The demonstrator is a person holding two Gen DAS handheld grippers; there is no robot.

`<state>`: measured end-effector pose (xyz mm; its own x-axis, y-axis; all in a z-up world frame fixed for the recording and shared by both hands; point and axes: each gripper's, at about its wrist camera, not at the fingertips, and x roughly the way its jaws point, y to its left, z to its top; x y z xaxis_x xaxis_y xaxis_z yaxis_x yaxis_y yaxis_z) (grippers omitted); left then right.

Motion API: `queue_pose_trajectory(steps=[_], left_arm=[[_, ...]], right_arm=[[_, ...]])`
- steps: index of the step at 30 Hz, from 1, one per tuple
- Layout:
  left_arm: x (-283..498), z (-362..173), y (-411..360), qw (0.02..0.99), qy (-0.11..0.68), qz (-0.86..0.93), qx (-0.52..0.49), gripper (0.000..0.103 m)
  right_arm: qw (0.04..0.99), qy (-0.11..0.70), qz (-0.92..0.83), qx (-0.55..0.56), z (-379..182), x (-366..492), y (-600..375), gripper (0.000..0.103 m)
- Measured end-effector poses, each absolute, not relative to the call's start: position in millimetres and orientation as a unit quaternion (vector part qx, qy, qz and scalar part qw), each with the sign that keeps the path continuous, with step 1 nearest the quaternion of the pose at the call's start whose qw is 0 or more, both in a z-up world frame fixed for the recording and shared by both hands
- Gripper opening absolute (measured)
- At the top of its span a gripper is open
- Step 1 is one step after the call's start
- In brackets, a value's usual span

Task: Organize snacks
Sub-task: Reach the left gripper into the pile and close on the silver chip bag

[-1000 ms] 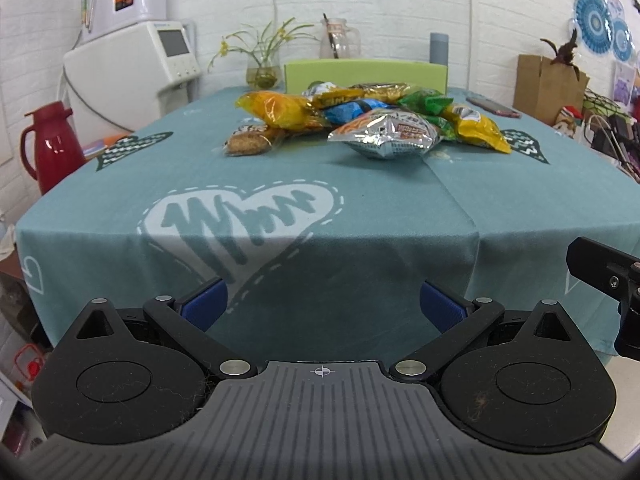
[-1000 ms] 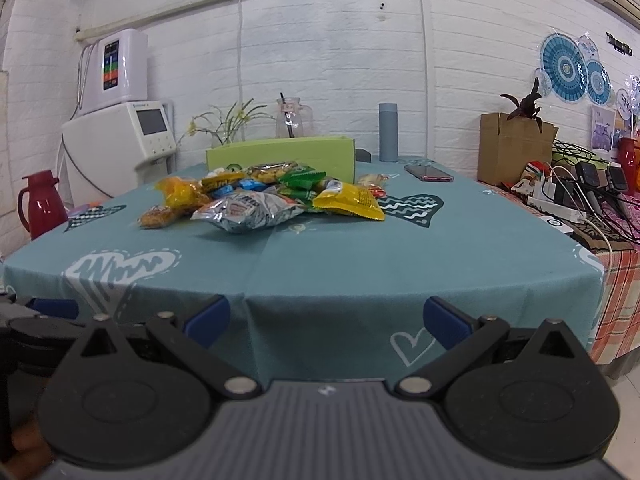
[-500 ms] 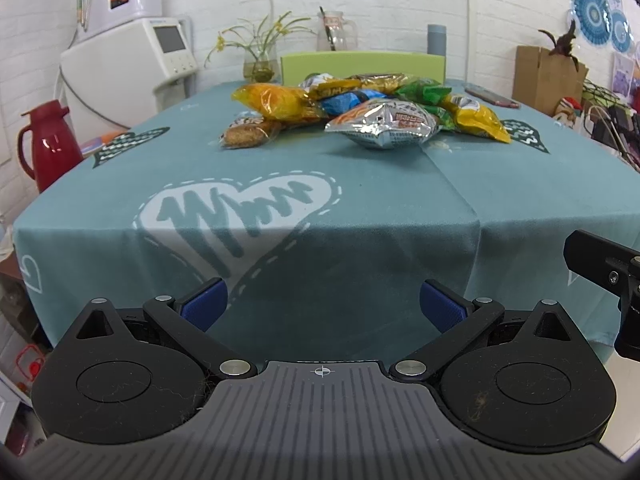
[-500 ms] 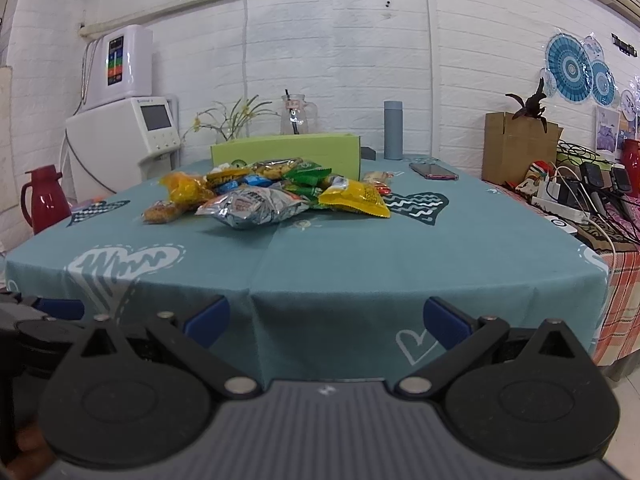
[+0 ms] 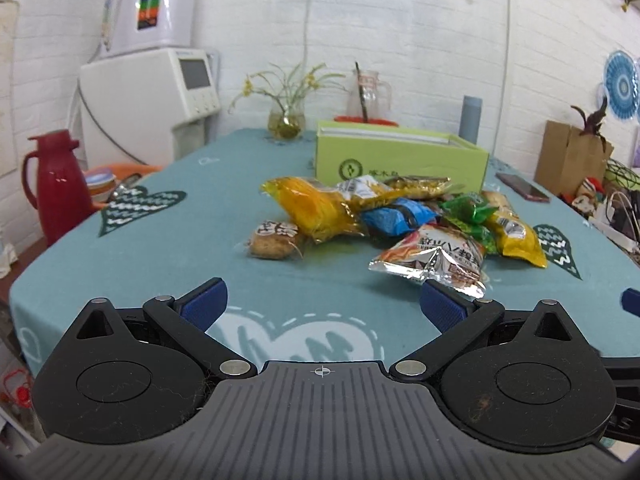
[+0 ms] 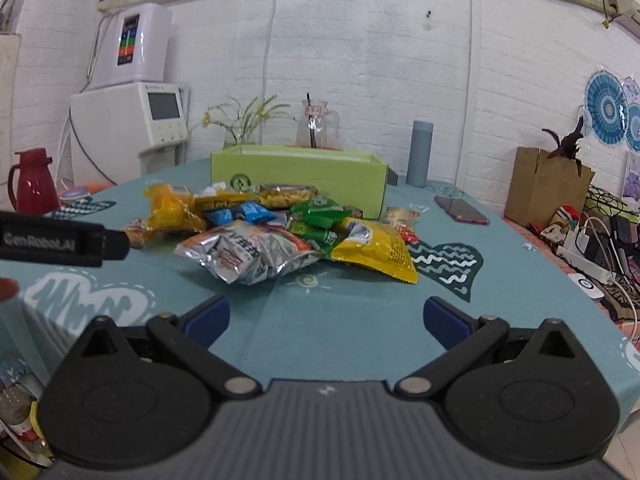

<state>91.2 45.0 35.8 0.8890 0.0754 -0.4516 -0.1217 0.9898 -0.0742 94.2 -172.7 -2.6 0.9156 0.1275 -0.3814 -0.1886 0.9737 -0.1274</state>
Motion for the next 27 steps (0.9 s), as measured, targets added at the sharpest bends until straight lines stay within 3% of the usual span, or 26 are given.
queue_pose_trajectory(steps=[16, 21, 27], left_arm=[[179, 21, 56, 0.945, 0.312, -0.023, -0.096, 0.092], [207, 30, 64, 0.935, 0.336, -0.050, -0.098, 0.091], [239, 37, 60, 0.917, 0.369, -0.125, -0.091, 0.090]], right_arm=[[0.945, 0.279, 0.154, -0.067, -29, 171, -168, 0.103], [0.929, 0.320, 0.172, -0.067, -16, 186, -168, 0.103], [0.916, 0.308, 0.244, -0.084, 0, 193, -138, 0.102]])
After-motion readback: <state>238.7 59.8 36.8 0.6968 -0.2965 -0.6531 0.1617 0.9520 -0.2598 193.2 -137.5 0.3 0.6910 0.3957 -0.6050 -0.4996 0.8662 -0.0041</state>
